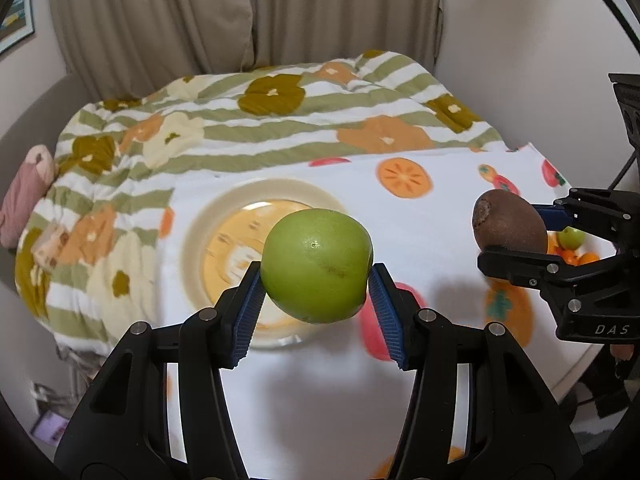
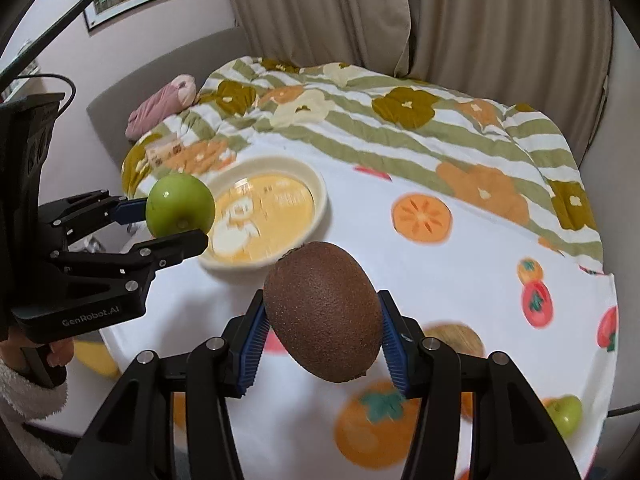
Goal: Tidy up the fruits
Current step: 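Carry the green apple with the left tool while the right tool carries the kiwi to the bowl, then open the left tool over the bowl while the right tool releases the kiwi beside it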
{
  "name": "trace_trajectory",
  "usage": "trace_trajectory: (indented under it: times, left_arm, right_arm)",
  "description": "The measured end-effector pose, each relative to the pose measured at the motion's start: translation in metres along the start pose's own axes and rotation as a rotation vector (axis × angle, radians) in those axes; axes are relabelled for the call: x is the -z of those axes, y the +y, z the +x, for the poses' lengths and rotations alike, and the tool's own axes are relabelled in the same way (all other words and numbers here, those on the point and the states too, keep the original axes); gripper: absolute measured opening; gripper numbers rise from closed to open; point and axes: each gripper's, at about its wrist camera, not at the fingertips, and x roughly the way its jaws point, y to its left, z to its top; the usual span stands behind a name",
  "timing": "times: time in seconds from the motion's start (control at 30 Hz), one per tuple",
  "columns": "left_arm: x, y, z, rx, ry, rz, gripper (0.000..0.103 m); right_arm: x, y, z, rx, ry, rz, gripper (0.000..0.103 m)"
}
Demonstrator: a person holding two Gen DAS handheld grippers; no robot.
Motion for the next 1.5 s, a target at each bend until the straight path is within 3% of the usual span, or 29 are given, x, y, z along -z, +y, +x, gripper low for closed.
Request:
trace_trajectory:
  times: [0.3, 0.47, 0.8, 1.07, 1.1, 1.17, 1.2, 1.23, 1.5]
  left_arm:
    - [-0.018, 0.074, 0.063, 0.018, 0.046, 0.033, 0.057]
    - [-0.022, 0.093, 0.101, 0.031, 0.077, 0.087, 0.057]
    - [-0.024, 0.085, 0.147, 0.064, 0.125, 0.214, 0.057]
    - [-0.029, 0.08, 0.154, 0.066, 0.123, 0.247, 0.058]
    - [-0.03, 0.08, 0.152, 0.074, 0.115, 0.246, 0.059]
    - [-0.032, 0.08, 0.147, 0.08, 0.104, 0.245, 0.079]
    - [-0.033, 0.081, 0.143, 0.077, 0.089, 0.242, 0.095]
    - [-0.033, 0.082, 0.138, 0.081, 0.071, 0.239, 0.1]
    - [-0.025, 0.1, 0.117, 0.065, 0.093, 0.186, 0.1]
  right_arm:
    - [-0.046, 0.027, 0.06, 0.03, -0.003, 0.089, 0.049]
    - [-0.058, 0.031, 0.089, 0.053, 0.013, 0.132, 0.049]
    - [-0.062, 0.026, 0.115, 0.105, 0.041, 0.217, 0.049]
    - [-0.06, 0.018, 0.113, 0.132, 0.052, 0.251, 0.049]
    - [-0.061, 0.017, 0.112, 0.135, 0.05, 0.252, 0.049]
    - [-0.063, 0.015, 0.11, 0.139, 0.047, 0.257, 0.049]
    - [-0.063, 0.015, 0.11, 0.139, 0.046, 0.257, 0.049]
    - [-0.064, 0.014, 0.11, 0.139, 0.046, 0.256, 0.049]
    - [-0.071, 0.02, 0.12, 0.119, 0.065, 0.193, 0.049]
